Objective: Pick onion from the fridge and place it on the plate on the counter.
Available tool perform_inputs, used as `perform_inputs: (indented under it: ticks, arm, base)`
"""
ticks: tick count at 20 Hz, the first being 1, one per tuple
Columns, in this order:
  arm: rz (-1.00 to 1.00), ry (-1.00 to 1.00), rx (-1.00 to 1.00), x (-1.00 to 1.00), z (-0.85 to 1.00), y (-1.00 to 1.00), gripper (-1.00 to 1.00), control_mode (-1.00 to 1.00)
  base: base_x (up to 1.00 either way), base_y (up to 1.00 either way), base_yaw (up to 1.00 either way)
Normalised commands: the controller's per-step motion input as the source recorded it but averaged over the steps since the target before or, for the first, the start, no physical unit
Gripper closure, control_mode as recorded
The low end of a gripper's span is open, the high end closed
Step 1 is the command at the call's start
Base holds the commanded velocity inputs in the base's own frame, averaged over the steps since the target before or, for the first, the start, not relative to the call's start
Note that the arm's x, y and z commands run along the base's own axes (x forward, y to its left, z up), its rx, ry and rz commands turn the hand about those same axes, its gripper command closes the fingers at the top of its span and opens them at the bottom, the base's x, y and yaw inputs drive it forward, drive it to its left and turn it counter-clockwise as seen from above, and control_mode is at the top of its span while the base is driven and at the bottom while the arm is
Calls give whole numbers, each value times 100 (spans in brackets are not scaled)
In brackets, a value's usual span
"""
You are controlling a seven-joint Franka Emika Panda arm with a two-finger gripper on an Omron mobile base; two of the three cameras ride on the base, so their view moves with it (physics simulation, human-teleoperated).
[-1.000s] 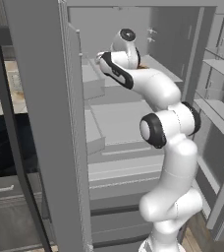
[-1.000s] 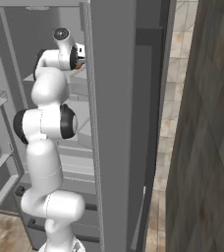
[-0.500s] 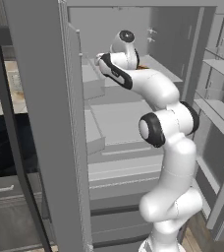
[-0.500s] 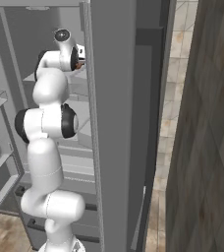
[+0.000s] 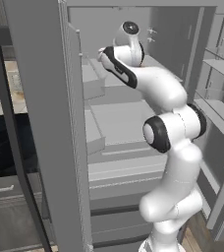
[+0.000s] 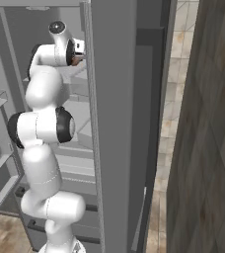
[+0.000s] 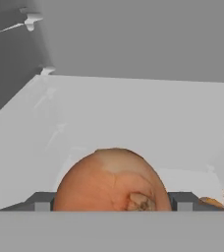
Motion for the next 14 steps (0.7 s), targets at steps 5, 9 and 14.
perform_inputs:
  ticks: [5,9,14]
  arm:
    - [0,-5,0,-100,38,-33,100,-100]
    - [-2,2,0,-100,8,-7,100,-100]
    - [-1,4,0,-100,-17,0,100,-100]
  base:
    - [0,0,0]
    - [0,0,0]
    - [0,0,0]
